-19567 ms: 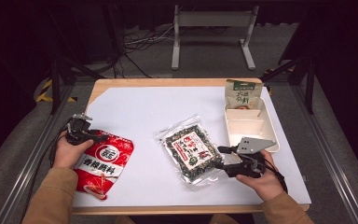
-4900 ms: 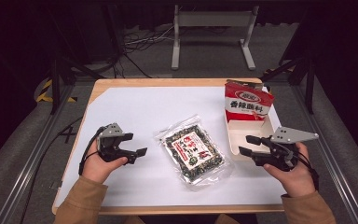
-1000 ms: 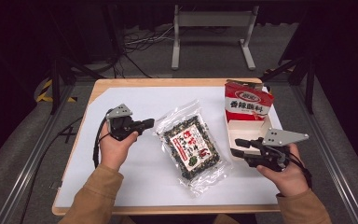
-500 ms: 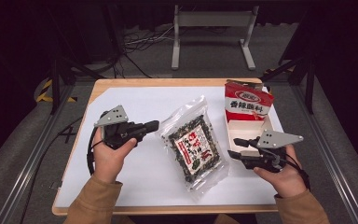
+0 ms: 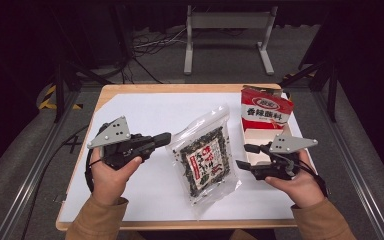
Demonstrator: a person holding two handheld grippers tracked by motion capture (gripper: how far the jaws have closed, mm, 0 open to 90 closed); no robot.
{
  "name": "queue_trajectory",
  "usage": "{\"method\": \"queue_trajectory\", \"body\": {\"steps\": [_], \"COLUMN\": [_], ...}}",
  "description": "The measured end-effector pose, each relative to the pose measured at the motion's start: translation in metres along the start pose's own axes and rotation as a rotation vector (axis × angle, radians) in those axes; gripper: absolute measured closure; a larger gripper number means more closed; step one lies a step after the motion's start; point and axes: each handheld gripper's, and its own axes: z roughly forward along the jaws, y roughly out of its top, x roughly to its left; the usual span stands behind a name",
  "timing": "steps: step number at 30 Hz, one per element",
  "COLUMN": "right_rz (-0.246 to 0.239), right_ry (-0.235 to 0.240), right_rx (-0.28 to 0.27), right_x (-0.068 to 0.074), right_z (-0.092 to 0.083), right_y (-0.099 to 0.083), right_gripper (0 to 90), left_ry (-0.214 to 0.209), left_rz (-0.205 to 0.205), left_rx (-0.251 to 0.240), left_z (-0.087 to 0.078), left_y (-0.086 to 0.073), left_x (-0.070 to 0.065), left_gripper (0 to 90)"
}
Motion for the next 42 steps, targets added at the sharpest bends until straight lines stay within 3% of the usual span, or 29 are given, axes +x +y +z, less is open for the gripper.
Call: {"method": "queue_trajectory", "body": {"steps": [7,11,17,19,27,30,32,36,42], "right_rz": [0.001,0.008,-0.017,-0.003,-0.045,-0.096,-0.091,-0.078,-0.1], "right_ry": [0.053,0.103,0.132,0.155,0.264,0.28,0.293,0.301,0.317], "right_rx": [0.038,0.031,0.044,0.056,0.032,0.044,0.05,0.063,0.067], "right_x": [-0.015,-0.022,-0.026,-0.024,-0.023,-0.022,-0.021,-0.025,-0.023], "right_z": [0.022,0.034,0.049,0.053,0.067,0.071,0.072,0.063,0.051], "right_y": [0.018,0.025,0.03,0.032,0.04,0.042,0.043,0.045,0.046], "right_gripper": [32.3,30.1,27.1,27.4,25.6,25.6,27.6,44.0,53.0], "left_ry": [-0.013,-0.018,-0.03,-0.032,-0.046,-0.046,-0.049,-0.041,-0.044], "left_rz": [0.009,0.018,0.02,0.014,0.006,0.002,0.001,-0.004,-0.006], "left_rx": [-0.016,-0.019,-0.018,-0.019,-0.024,-0.024,-0.024,-0.033,-0.038], "left_z": [-0.005,-0.006,-0.007,-0.007,-0.008,-0.009,-0.009,-0.011,-0.011], "left_y": [0.002,0.001,0.001,0.0,-0.001,-0.001,-0.002,-0.002,-0.002], "left_x": [-0.005,-0.006,-0.007,-0.008,-0.008,-0.008,-0.008,-0.006,-0.005], "left_gripper": [90.0,90.0,90.0,90.0,90.0,90.0,90.0,90.0,90.0]}}
